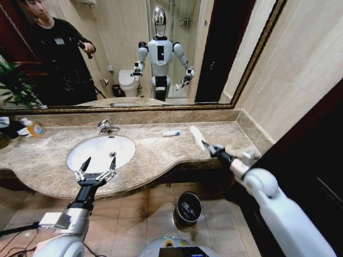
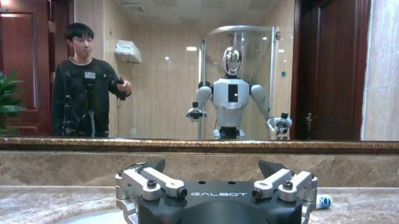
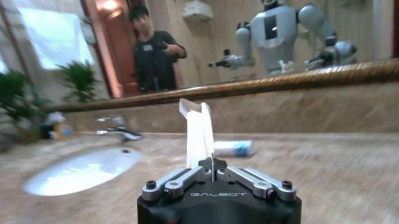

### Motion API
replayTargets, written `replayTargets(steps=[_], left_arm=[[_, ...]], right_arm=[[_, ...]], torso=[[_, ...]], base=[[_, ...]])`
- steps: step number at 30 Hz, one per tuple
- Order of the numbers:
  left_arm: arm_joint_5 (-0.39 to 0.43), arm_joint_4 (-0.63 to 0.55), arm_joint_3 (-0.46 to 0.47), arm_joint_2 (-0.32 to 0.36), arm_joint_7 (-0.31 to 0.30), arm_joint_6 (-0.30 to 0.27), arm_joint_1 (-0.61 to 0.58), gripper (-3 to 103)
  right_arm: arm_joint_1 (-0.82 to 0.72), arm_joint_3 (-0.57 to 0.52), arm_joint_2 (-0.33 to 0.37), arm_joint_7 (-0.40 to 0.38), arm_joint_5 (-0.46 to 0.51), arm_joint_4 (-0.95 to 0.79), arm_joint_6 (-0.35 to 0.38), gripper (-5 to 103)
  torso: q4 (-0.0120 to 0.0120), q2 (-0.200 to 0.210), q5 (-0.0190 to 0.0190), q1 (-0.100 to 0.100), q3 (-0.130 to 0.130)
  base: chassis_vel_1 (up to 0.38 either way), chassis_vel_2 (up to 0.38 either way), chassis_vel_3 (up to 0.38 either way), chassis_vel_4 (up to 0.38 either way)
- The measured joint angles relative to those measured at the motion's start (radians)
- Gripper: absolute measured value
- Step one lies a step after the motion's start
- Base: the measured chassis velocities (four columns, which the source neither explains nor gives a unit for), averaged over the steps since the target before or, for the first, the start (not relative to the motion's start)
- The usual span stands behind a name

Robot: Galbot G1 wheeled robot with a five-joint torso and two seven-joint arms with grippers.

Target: Pick up the trash from the sink and place it in the trash bin.

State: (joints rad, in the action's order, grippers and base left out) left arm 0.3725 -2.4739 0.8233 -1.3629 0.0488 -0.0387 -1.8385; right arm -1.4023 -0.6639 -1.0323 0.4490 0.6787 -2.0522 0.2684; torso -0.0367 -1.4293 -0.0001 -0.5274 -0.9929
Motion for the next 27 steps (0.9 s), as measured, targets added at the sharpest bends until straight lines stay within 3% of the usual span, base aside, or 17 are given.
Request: replayTargets(steps=[1, 3, 4, 6, 7, 13, 16, 21, 23, 27], left_arm=[[0.000, 0.000, 0.000, 0.000, 0.000, 0.000, 0.000, 100], [0.000, 0.000, 0.000, 0.000, 0.000, 0.000, 0.000, 100], [0.000, 0.000, 0.000, 0.000, 0.000, 0.000, 0.000, 100], [0.000, 0.000, 0.000, 0.000, 0.000, 0.000, 0.000, 100], [0.000, 0.000, 0.000, 0.000, 0.000, 0.000, 0.000, 100], [0.000, 0.000, 0.000, 0.000, 0.000, 0.000, 0.000, 100], [0.000, 0.000, 0.000, 0.000, 0.000, 0.000, 0.000, 100], [0.000, 0.000, 0.000, 0.000, 0.000, 0.000, 0.000, 100], [0.000, 0.000, 0.000, 0.000, 0.000, 0.000, 0.000, 100], [0.000, 0.000, 0.000, 0.000, 0.000, 0.000, 0.000, 100]], right_arm=[[-0.019, -0.008, -0.014, 0.024, 0.000, 0.003, -0.017, 0], [-0.078, -0.045, -0.074, 0.159, -0.010, 0.040, -0.087, 0], [-0.078, -0.045, -0.074, 0.159, -0.010, 0.040, -0.087, 0], [-0.106, -0.074, -0.115, 0.297, -0.027, 0.092, -0.156, 0], [-0.121, -0.087, -0.145, 0.402, -0.045, 0.136, -0.217, 0], [-0.160, -0.067, -0.191, 0.431, -0.075, 0.196, -0.268, 0], [-0.161, -0.047, -0.249, 0.419, -0.173, 0.304, -0.290, 0], [-0.158, -0.032, -0.280, 0.412, -0.255, 0.408, -0.295, 0], [-0.136, -0.044, -0.312, 0.421, -0.352, 0.511, -0.300, 0], [-0.102, -0.048, -0.324, 0.396, -0.447, 0.619, -0.318, 0]], torso=[[0.0000, 0.000, 0.0001, 0.000, 0.000], [0.0000, 0.000, 0.0000, 0.000, 0.000], [0.0000, 0.000, 0.0000, 0.000, 0.000], [-0.0001, 0.000, 0.0000, 0.000, 0.000], [-0.0001, 0.000, 0.0003, 0.000, 0.000], [0.0000, 0.000, -0.0002, 0.000, 0.000], [-0.0002, 0.000, -0.0002, 0.000, 0.000], [-0.0002, 0.000, 0.0000, 0.000, 0.000], [-0.0001, 0.000, 0.0005, 0.000, 0.000], [-0.0002, 0.000, -0.0002, 0.000, 0.000]], base=[[0.000, 0.000, 0.000, 0.000], [0.000, 0.000, 0.000, 0.000], [0.000, 0.000, 0.000, 0.000], [0.000, 0.000, 0.000, 0.000], [0.000, 0.000, 0.000, 0.000], [0.000, 0.000, 0.000, 0.000], [0.000, 0.000, 0.000, 0.000], [0.000, 0.000, 0.000, 0.000], [0.000, 0.000, 0.000, 0.000], [0.000, 0.000, 0.000, 0.000]])
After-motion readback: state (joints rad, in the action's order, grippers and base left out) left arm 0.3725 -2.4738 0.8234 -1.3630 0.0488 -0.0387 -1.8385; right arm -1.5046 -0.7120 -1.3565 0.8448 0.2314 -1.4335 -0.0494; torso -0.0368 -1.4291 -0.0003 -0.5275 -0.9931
